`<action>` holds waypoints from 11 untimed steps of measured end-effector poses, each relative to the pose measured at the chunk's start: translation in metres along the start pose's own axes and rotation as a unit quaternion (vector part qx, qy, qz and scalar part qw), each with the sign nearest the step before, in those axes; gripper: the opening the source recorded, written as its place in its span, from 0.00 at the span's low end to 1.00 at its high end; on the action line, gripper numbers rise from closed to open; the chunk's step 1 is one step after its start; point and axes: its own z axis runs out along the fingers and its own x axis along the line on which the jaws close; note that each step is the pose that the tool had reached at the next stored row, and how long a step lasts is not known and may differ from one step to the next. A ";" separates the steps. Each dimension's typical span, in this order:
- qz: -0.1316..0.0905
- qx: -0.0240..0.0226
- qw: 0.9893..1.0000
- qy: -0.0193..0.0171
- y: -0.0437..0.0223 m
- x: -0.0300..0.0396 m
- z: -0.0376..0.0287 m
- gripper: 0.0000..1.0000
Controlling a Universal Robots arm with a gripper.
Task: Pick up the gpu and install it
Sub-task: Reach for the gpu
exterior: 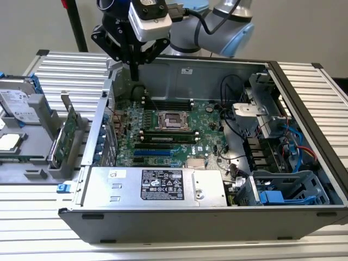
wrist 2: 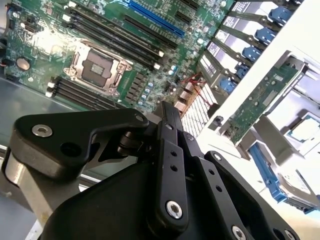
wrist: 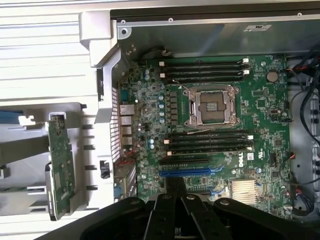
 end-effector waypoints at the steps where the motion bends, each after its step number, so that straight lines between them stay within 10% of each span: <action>1: 0.000 0.000 1.000 0.000 -0.0001 0.0019 -0.0001 0.00; 11: 0.000 0.000 1.000 0.000 -0.0014 0.0206 -0.0005 0.00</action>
